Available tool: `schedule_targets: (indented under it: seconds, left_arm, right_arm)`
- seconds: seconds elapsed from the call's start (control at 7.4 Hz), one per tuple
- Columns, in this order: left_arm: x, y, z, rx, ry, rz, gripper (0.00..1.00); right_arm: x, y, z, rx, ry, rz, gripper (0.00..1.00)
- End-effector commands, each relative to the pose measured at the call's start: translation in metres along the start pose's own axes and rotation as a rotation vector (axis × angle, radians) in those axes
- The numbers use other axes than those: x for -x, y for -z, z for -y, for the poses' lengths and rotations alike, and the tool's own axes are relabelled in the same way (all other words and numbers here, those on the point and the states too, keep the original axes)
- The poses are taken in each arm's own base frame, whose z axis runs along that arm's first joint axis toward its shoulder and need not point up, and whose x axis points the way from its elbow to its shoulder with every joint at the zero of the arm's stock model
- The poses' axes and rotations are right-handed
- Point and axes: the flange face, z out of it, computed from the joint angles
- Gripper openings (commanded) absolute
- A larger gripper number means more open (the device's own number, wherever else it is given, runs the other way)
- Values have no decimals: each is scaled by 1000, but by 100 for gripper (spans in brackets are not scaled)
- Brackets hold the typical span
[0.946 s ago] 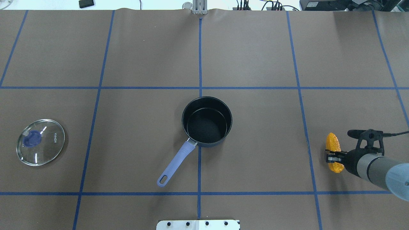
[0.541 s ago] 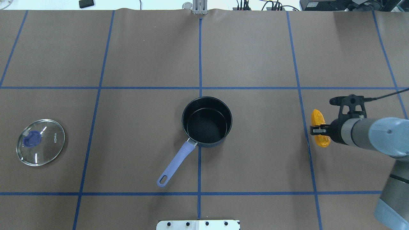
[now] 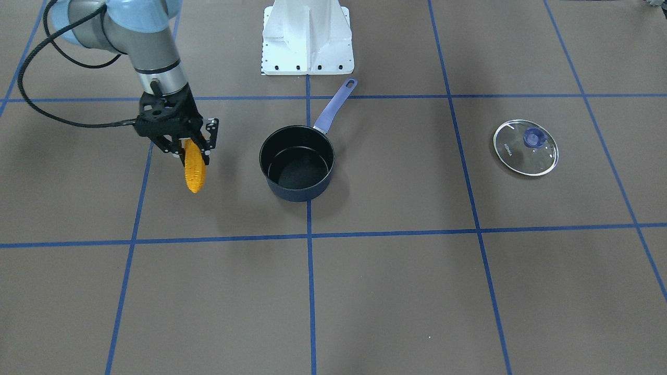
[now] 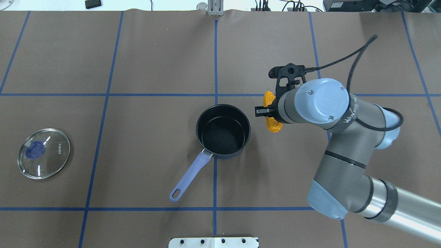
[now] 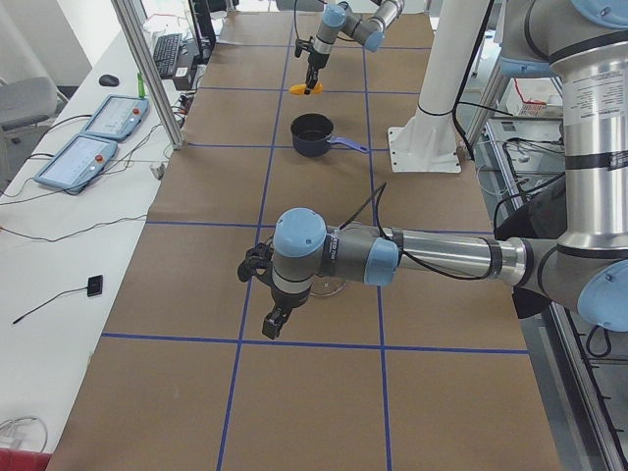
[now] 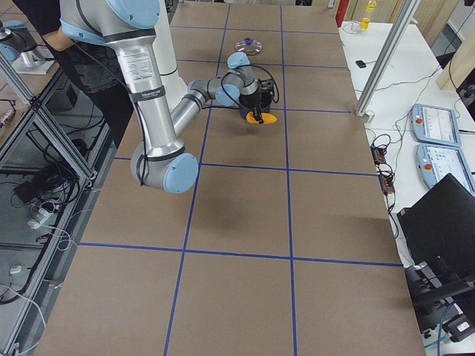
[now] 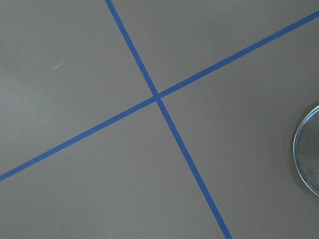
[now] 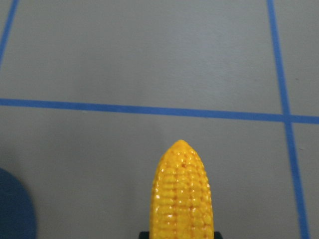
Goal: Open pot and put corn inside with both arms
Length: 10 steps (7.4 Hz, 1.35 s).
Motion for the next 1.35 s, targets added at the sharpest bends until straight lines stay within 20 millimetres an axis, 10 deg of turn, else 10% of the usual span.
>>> schedule_targets:
  seconds: [0.0, 0.14, 0.27, 0.54, 0.81, 0.95, 1.22]
  left_arm:
    - [0, 0, 0, -1, 1, 1, 99]
    - [0, 0, 0, -1, 1, 1, 99]
    - [1, 0, 1, -1, 3, 1, 99]
    - [1, -1, -1, 2, 5, 0, 99]
    - [1, -2, -1, 3, 6, -1, 99]
    - [3, -5, -4, 8, 9, -4, 99]
    - [1, -4, -2, 11, 21, -20, 99]
  right_arm:
    - [95, -11, 6, -9, -28, 31, 0]
    - [128, -26, -4, -4, -65, 21, 1]
    - [138, -38, -24, -8, -86, 5, 99]
    - [141, -36, -27, -56, -99, -1, 100]
    - [105, -25, 31, -31, -113, -5, 100]
    - [61, -14, 83, -10, -90, -9, 100]
    - [-87, 5, 175, 50, 23, -47, 100]
